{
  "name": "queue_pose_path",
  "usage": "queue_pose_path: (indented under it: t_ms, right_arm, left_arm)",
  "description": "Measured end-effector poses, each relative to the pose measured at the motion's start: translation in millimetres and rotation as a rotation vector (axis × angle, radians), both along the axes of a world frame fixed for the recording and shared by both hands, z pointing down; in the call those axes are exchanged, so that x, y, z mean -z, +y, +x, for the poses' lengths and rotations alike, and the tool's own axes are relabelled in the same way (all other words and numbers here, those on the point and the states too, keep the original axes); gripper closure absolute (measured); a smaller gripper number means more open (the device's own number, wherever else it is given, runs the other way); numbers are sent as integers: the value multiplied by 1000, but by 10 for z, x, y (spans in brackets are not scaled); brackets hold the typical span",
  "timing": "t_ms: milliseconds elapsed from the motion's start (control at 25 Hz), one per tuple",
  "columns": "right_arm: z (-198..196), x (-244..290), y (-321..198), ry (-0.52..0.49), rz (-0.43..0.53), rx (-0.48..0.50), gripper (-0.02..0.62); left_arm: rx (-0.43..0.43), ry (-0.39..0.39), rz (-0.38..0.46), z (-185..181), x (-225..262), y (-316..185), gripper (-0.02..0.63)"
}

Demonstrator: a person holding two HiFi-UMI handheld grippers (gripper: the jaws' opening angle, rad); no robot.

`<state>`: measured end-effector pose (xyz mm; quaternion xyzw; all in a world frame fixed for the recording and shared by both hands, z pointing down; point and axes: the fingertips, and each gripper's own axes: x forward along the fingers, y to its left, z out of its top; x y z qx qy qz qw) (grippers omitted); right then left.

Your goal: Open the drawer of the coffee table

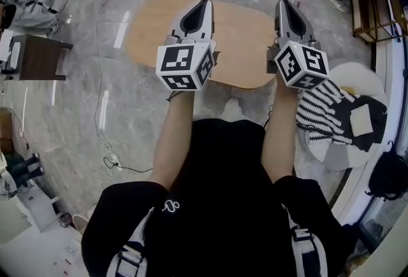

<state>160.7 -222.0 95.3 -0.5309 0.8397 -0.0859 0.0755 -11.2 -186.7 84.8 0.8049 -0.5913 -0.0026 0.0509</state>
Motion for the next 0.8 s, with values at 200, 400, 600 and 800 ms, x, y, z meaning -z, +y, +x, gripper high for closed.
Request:
queue_pose_path:
  t_ms: [200,400,600,800]
  right_arm:
    - [35,-81,-97,18,-18,10,583]
    - [-3,-199,-152,28,-44,8,583]
    - [-141,-218,-166,37,-52,1,583]
    - [-103,-321,-234,28,-75,-16,583]
  left_arm:
    - [5,23,-25,38,-124,-129,595]
    - [1,30,-50,-4,-241,-257,595]
    - [7,54,-55,-226,-263,-332,595]
    - [-3,54,-71,-249,-350,-431,595]
